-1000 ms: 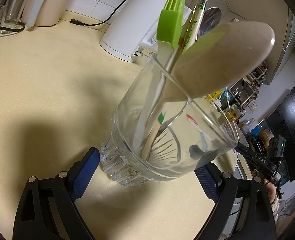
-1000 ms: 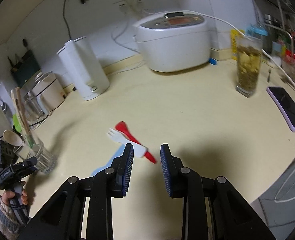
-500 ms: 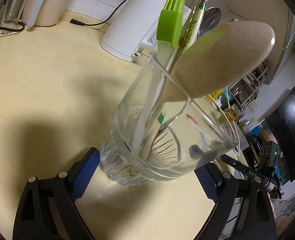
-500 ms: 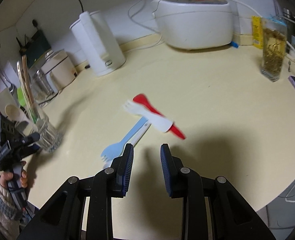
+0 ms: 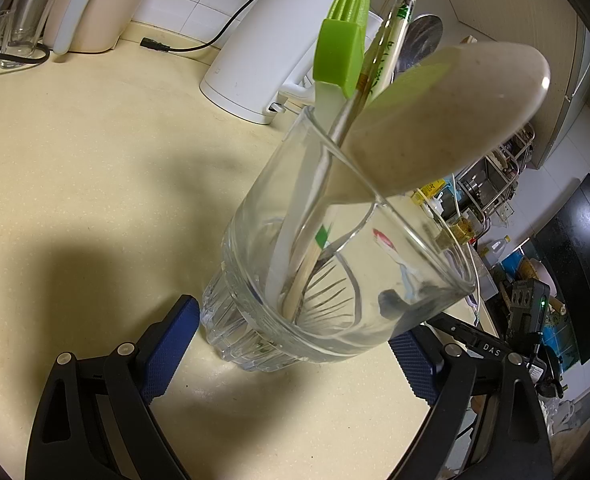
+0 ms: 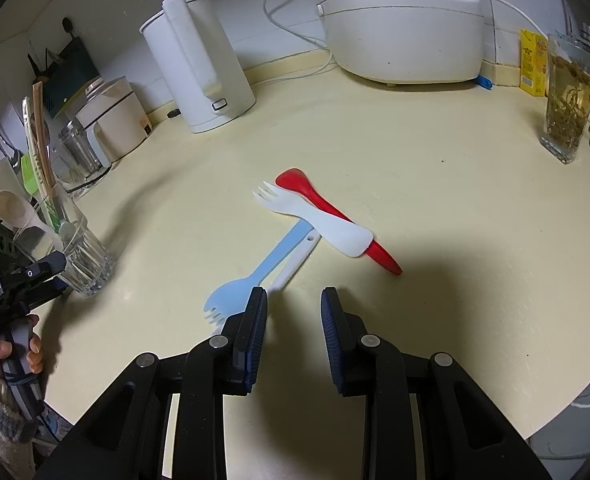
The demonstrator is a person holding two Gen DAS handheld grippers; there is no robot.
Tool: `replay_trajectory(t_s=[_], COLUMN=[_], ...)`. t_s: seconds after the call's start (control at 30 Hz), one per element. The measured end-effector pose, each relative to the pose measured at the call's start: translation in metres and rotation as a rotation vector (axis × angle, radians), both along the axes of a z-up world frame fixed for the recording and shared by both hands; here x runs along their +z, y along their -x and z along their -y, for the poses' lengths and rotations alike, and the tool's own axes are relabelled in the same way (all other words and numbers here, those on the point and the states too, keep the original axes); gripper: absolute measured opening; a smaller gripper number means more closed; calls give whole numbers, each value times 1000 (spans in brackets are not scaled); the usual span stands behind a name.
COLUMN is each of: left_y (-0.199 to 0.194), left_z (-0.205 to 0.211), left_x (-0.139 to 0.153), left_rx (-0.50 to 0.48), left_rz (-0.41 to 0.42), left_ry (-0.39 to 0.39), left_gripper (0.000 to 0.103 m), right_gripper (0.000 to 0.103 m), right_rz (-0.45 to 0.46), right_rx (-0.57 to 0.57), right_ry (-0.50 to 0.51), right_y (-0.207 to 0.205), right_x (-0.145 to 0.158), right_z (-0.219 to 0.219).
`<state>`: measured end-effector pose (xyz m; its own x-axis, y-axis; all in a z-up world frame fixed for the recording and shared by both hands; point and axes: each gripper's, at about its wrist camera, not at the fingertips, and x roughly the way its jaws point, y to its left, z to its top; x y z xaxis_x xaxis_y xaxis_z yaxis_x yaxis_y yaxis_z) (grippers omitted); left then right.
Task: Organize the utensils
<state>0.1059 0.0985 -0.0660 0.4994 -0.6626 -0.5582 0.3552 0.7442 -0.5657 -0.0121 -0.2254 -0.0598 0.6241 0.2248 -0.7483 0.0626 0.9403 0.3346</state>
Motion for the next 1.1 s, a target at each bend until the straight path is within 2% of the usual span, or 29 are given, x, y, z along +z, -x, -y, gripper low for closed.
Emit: replay_trajectory(t_s=[0.17,0.3,0.5,0.57,0.63,0.7,0.97,1.1], left_y=[0,0,0,0,0,0,0,0], left_z=[0,0,0,0,0,0,0,0], left_x=[0,0,0,0,0,0,0,0], left_rx=[0,0,0,0,0,0,0,0], left_rz=[0,0,0,0,0,0,0,0], left_ry=[0,0,0,0,0,0,0,0], left_gripper=[94,94,94,94,94,94,94,94], right_gripper=[28,28,27,25,20,14,13,14], right_rz=[-14,-26,-6,-3,18,35,59,58], right_rx=[-2,-1,69,105,143,182,264,323], right_ry=[30,126,217,228,281,275,221,87], right_y=[-15,-29,-43,-46,-46,-44,-39,-35], right_x=[1,1,0,0,0,1,2,3], right_z=[-4,-13,-33,-42,-55,-63,-79,-82])
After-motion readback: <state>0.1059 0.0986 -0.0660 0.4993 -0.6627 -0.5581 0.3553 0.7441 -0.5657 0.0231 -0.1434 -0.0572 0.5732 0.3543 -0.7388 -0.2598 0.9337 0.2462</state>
